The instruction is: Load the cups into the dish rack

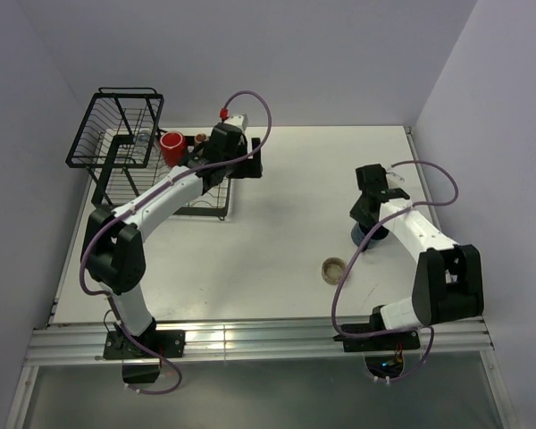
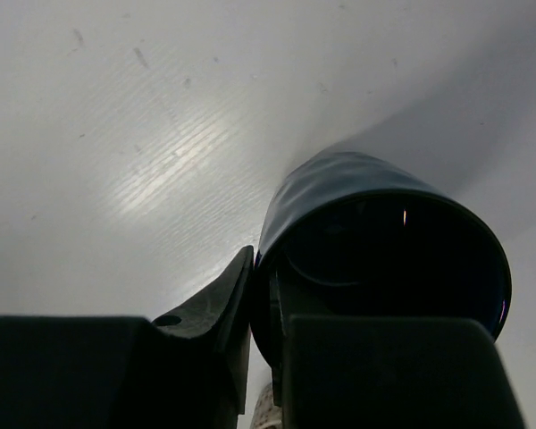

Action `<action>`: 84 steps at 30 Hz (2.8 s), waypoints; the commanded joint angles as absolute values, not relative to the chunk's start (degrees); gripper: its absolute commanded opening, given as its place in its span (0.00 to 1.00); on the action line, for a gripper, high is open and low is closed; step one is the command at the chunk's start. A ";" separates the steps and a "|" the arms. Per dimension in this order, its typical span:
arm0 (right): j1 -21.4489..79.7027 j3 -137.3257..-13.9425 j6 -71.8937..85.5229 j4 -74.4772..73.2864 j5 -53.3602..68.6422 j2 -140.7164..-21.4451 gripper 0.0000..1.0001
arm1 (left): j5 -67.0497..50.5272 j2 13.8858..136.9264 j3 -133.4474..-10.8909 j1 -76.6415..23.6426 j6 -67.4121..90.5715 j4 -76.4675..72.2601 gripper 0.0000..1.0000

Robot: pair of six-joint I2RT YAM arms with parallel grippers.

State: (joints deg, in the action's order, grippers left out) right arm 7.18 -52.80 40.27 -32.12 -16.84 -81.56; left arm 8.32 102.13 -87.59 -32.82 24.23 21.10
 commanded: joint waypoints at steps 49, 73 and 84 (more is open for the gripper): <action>19.34 -70.58 67.39 28.45 42.80 -85.08 0.00 | -58.53 101.16 -66.54 -19.86 70.48 -51.67 0.99; 20.04 -63.54 76.90 45.26 48.07 -86.84 0.00 | -57.22 100.11 -64.51 -19.16 75.41 -59.42 0.99; 20.04 -61.61 80.51 49.92 48.87 -87.36 0.00 | -56.25 99.84 -64.60 -18.98 74.10 -58.19 0.99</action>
State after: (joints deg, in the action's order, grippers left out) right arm 19.25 -61.36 77.12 41.15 45.34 -88.18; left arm -58.61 102.59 -64.82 -19.49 75.96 -57.49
